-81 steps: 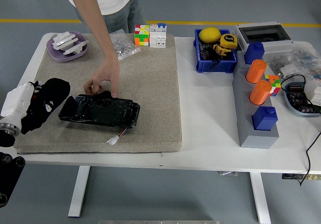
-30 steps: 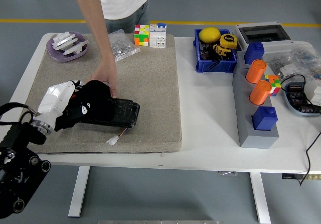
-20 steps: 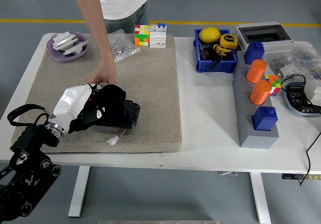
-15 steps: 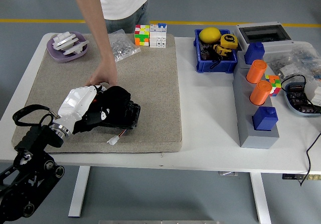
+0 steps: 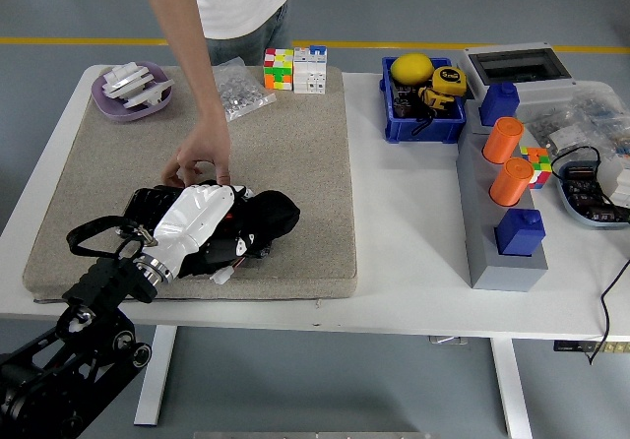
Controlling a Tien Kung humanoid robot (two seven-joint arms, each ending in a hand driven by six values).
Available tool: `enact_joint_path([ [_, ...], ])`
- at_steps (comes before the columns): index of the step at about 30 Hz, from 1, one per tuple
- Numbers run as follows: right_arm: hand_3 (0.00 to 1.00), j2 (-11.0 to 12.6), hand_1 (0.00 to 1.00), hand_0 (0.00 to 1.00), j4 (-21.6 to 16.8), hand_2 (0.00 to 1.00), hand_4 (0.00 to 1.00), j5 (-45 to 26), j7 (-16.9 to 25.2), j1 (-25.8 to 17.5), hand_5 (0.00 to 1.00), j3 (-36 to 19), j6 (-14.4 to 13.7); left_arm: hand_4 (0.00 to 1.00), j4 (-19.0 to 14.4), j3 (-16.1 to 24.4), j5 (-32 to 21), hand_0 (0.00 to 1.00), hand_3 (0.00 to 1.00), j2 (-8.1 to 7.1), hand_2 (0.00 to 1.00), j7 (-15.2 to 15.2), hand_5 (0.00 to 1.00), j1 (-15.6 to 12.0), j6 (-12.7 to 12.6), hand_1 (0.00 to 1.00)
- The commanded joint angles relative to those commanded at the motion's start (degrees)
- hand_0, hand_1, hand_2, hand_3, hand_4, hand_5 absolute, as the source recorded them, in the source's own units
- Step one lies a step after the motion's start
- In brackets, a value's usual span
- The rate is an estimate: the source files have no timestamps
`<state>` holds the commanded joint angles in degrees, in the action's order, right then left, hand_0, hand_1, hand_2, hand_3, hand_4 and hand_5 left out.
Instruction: Pick the rag up,wipe the panel,place it on the desk
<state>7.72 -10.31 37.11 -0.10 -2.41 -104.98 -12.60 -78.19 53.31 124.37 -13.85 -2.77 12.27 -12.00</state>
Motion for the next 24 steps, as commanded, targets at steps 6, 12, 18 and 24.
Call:
enact_joint_path([
  [6,0.556,-0.02,0.639,0.716,0.00,0.668,0.944,-0.05,-0.01,-0.02,0.401,0.02,-0.07,0.036,-0.79,-1.39,0.28,0.249,0.454,0.01,0.532,-0.52,0.002,-0.01,-0.01,0.186],
  [12,0.556,0.02,0.638,0.716,0.00,0.668,0.945,-0.01,-0.05,-0.02,0.401,0.17,-0.09,0.044,-0.74,-1.37,0.26,0.247,0.456,0.28,0.532,-0.58,0.002,0.04,-0.40,0.188],
  [18,0.556,0.03,0.638,0.716,0.00,0.668,0.945,-0.27,-0.07,-0.15,0.402,0.47,-0.16,0.045,0.72,0.38,-0.33,0.247,0.456,0.18,0.531,-0.09,0.002,-0.84,-1.67,0.189],
  [24,0.556,-0.05,0.637,0.716,0.00,0.667,0.946,-0.81,-0.07,-0.15,0.402,0.92,-0.19,0.053,1.83,2.76,-0.17,0.249,0.458,0.27,0.532,-0.06,0.002,-1.19,-2.31,0.194],
])
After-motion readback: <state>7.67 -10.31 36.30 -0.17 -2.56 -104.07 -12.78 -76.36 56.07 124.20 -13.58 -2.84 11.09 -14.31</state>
